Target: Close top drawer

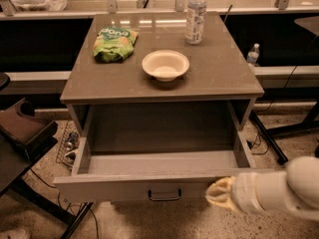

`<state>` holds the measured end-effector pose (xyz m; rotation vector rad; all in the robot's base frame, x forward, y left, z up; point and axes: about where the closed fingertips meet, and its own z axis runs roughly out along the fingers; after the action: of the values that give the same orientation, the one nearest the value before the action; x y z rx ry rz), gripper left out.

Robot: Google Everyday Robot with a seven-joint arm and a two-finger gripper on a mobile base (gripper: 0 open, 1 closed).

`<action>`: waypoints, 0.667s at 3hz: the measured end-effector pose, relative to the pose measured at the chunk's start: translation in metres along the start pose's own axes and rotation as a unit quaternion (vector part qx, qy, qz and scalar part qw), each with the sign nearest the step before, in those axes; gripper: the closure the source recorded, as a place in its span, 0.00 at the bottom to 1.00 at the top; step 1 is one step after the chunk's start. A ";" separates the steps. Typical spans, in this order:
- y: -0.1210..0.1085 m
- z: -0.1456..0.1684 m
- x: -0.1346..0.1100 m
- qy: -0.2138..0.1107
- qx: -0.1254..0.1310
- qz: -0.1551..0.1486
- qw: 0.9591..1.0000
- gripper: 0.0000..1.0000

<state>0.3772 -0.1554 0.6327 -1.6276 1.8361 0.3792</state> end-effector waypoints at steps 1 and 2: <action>-0.029 0.018 -0.013 0.001 -0.007 -0.020 1.000 1.00; -0.029 0.018 -0.013 0.001 -0.007 -0.020 1.000 1.00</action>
Offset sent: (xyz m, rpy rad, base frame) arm 0.1391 0.0422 -0.0002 0.0039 -0.0987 0.0845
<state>0.4097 -0.1399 0.6336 -1.6724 1.8033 0.3721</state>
